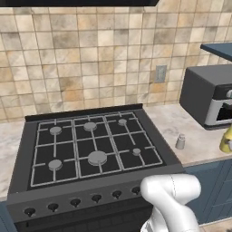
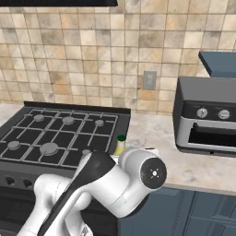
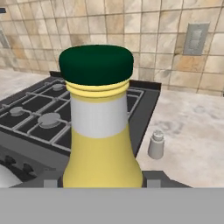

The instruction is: Take 2 condiments from the cabinet and move them on the counter near the stove.Make sure the condiments are lined up with each other, next to each other.

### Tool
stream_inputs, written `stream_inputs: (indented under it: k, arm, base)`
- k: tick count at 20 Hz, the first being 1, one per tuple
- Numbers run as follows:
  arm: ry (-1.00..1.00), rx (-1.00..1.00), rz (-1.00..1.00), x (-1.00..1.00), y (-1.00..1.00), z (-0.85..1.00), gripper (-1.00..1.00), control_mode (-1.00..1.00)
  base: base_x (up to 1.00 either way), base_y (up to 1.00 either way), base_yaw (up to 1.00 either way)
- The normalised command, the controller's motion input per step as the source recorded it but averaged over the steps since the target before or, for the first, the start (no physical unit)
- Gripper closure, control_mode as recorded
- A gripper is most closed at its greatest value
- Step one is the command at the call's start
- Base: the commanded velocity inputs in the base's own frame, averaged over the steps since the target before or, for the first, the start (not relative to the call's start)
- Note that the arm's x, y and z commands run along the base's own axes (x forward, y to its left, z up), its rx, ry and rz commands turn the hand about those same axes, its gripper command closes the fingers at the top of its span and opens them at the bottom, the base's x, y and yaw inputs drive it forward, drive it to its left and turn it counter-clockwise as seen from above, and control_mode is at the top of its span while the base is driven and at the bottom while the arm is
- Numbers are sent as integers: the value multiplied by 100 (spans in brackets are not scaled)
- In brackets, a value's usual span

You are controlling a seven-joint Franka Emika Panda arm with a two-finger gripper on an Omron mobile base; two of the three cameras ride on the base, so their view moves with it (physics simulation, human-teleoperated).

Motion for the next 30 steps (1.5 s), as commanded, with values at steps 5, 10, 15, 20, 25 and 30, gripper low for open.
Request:
stream_inputs:
  k: [5,10,15,20,25,30]
  arm:
    - [-1,0,3,3,-1,-22,100,-100]
    - [-1,0,1,19,0,-25,100,-100]
    - [-3,0,6,23,0,-27,100,-100]
    - [-8,1,12,21,0,-20,100,-100]
    - [-8,6,11,29,0,-3,100,-100]
    - [-4,8,8,22,0,-8,100,-100]
  base:
    - [0,0,0]
    - [0,0,0]
    - [0,0,0]
    - [0,0,0]
    - [0,0,0]
    - [0,0,0]
